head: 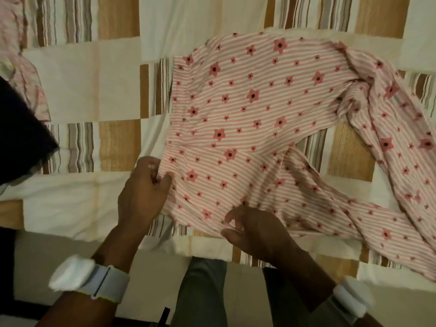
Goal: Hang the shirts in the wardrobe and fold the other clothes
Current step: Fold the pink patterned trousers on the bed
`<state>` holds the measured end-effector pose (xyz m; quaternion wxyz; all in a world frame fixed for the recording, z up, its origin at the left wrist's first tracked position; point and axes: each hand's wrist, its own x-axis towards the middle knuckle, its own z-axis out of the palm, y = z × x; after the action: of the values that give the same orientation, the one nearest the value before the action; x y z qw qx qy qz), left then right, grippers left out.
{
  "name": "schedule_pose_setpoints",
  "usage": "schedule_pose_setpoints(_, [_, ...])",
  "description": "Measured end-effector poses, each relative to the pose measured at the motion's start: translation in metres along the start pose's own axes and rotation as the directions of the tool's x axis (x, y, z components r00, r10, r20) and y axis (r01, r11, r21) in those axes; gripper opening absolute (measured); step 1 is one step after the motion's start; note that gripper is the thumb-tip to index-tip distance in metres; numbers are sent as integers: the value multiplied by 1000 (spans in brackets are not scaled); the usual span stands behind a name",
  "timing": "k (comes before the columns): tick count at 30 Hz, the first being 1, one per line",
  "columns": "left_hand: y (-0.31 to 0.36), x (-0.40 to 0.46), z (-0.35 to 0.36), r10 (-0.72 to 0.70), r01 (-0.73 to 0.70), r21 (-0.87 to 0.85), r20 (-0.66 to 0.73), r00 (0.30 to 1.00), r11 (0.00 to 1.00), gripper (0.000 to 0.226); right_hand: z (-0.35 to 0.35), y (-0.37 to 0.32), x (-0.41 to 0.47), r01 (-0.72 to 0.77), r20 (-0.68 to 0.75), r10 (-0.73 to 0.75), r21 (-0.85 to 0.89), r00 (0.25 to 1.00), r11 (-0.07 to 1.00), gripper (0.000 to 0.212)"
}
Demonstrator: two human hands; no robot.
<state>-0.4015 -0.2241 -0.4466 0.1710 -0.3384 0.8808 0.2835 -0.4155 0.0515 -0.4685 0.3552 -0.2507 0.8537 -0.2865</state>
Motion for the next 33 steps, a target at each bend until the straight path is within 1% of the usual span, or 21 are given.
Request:
schedule_pose_setpoints(2, [16, -2, 3, 96, -95, 10, -143, 985, 995, 48, -9, -1, 2, -79, 23, 77, 111, 997, 991, 27])
schedule_pose_setpoints(3, [26, -3, 5, 170, -172, 5, -180, 969, 985, 48, -17, -1, 3, -102, 10, 102, 150, 995, 983, 25])
schedule_pose_setpoints(4, [36, -2, 7, 249, -256, -18, -189, 950, 966, 45, -26, 0, 2, -109, -50, 119, 177, 992, 978, 24])
schedule_pose_setpoints(5, [52, -2, 16, 335, -348, -61, -161, 928, 936, 41, -37, 8, -4, -120, -155, 154, 211, 976, 970, 22])
schedule_pose_setpoints(6, [67, -1, 24, 417, -429, -90, -130, 900, 899, 39, -47, 17, -9, -123, -274, 192, 249, 942, 961, 19])
schedule_pose_setpoints(8, [96, 3, 40, 570, -575, -98, -74, 818, 812, 35, -64, 39, -19, -158, -473, 307, 329, 826, 931, 16])
schedule_pose_setpoints(10, [137, 6, 62, 697, -694, -108, -14, 717, 712, 34, -88, 73, -38, -235, -623, 411, 348, 665, 907, 20])
schedule_pose_setpoints(11, [156, 9, 71, 739, -735, -108, 8, 673, 670, 33, -99, 90, -48, -265, -685, 421, 327, 595, 907, 23])
schedule_pose_setpoints(13, [190, 13, 87, 807, -799, -114, 41, 589, 590, 34, -118, 120, -70, -320, -766, 428, 301, 480, 898, 26])
schedule_pose_setpoints(15, [230, 12, 105, 855, -846, -120, 76, 513, 519, 36, -139, 155, -99, -395, -801, 453, 299, 392, 869, 25])
schedule_pose_setpoints(17, [259, 13, 117, 893, -885, -128, 106, 437, 448, 35, -152, 185, -124, -470, -802, 495, 313, 334, 825, 26])
schedule_pose_setpoints(21, [307, 24, 143, 945, -960, -80, 215, 247, 269, 37, -163, 239, -176, -555, -738, 642, 452, 207, 698, 35])
schedule_pose_setpoints(22, [318, 25, 150, 947, -971, -59, 245, 210, 231, 38, -163, 250, -187, -579, -696, 690, 485, 198, 655, 39])
schedule_pose_setpoints(24, [335, 29, 162, 946, -987, -23, 288, 146, 159, 38, -159, 269, -201, -627, -579, 780, 521, 240, 579, 51])
schedule_pose_setpoints(25, [352, 25, 173, 941, -992, -14, 318, 117, 128, 38, -160, 280, -213, -652, -537, 806, 523, 248, 549, 57])
schedule_pose_setpoints(26, [360, 24, 177, 936, -991, 13, 327, 128, 131, 37, -159, 286, -218, -668, -521, 811, 508, 266, 544, 60])
schedule_pose_setpoints(27, [368, 23, 180, 930, -987, 54, 329, 163, 154, 37, -157, 291, -220, -663, -511, 815, 514, 273, 545, 60])
schedule_pose_setpoints(29, [380, 25, 185, 909, -967, 119, 332, 252, 224, 38, -159, 293, -219, -600, -482, 837, 599, 258, 530, 56])
schedule_pose_setpoints(30, [385, 26, 187, 900, -962, 127, 340, 272, 243, 41, -161, 293, -216, -580, -473, 843, 622, 257, 526, 54])
schedule_pose_setpoints(32, [401, 30, 194, 874, -961, 137, 401, 276, 240, 50, -165, 297, -212, -581, -476, 841, 619, 259, 529, 42])
schedule_pose_setpoints(33, [409, 34, 198, 851, -960, 154, 446, 278, 233, 57, -169, 297, -210, -575, -484, 828, 606, 282, 550, 30])
